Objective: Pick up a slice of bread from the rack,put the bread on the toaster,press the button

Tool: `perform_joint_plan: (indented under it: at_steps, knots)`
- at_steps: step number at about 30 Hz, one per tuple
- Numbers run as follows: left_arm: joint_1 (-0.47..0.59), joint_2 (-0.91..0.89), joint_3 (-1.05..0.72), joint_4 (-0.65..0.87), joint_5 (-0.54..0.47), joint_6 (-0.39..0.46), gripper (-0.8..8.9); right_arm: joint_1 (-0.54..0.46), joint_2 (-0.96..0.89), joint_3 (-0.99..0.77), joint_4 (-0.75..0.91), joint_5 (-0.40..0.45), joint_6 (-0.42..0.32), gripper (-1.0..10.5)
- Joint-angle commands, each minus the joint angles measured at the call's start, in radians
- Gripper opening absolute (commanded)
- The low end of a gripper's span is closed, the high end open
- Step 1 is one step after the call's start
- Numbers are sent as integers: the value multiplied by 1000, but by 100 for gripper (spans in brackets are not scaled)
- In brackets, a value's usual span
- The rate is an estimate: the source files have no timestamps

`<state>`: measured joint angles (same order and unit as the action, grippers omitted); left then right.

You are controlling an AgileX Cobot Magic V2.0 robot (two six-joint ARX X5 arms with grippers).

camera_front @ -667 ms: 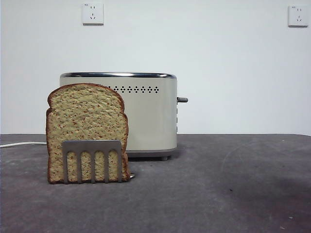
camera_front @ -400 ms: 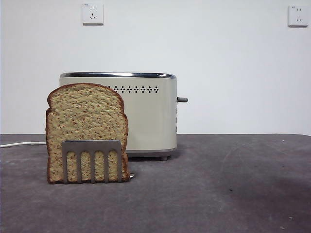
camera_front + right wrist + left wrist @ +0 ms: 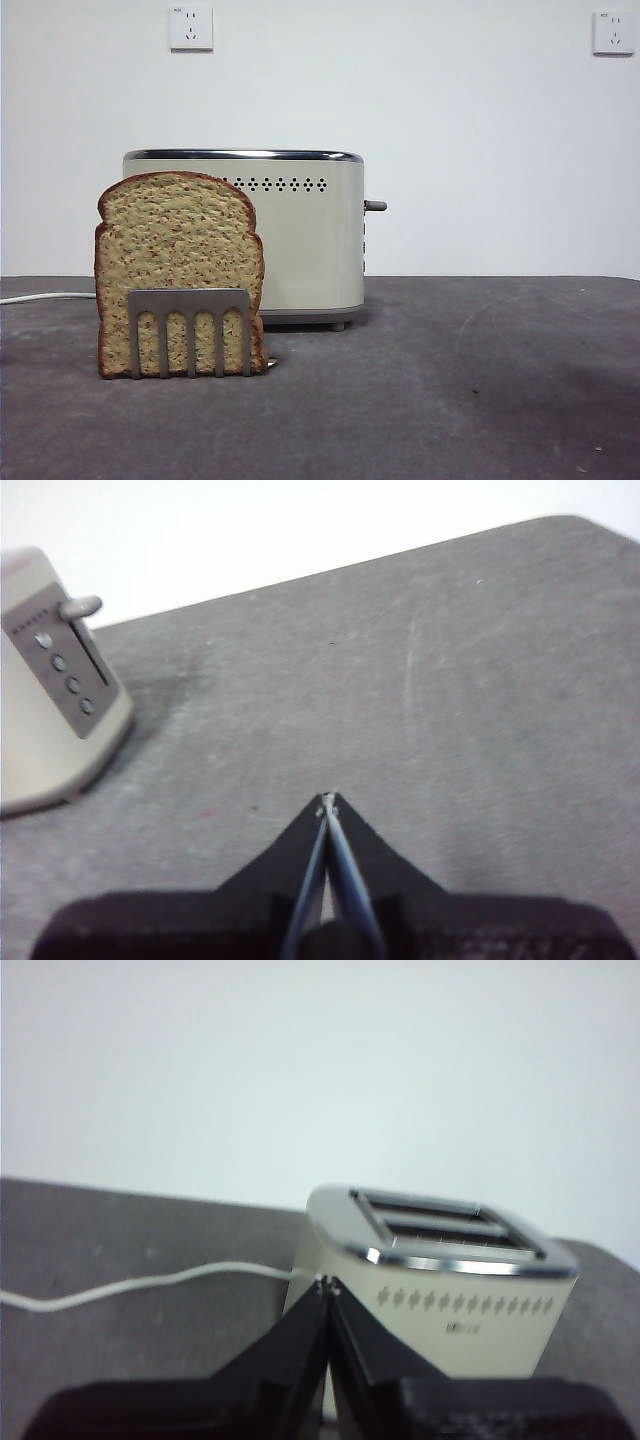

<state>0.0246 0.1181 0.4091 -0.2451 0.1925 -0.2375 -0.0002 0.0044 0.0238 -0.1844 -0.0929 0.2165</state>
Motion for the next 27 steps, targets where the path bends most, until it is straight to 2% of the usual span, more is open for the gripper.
perform_joint_plan:
  at_steps: [1,3,4,5,7,10,14,18,21,27]
  knots:
    - [3,59,83,-12,1,-7,-8,2,-3,0,10,-13,181,1]
    - [3,104,142,-26,23,-6,-8,2,-3,2,28,-16,310,-2]
    - [3,130,174,-32,47,-6,-8,2,0,10,43,-44,378,-5]
    - [3,153,201,-39,63,-6,-8,2,2,20,61,-70,407,-11]
    - [3,210,267,-57,96,-6,-8,3,9,52,146,-117,413,-12]
    - [3,293,364,-85,132,2,-8,3,45,143,221,-117,397,-12]
    - [3,393,479,-126,180,29,-8,3,161,329,185,-125,298,-12]
    - [3,474,573,-187,264,70,-8,3,330,547,114,-244,185,-12]
    - [2,517,628,-246,336,117,-8,3,462,723,-7,-333,97,-12]
    - [-6,581,708,-399,455,232,-8,10,718,1057,-366,-487,-119,-12]
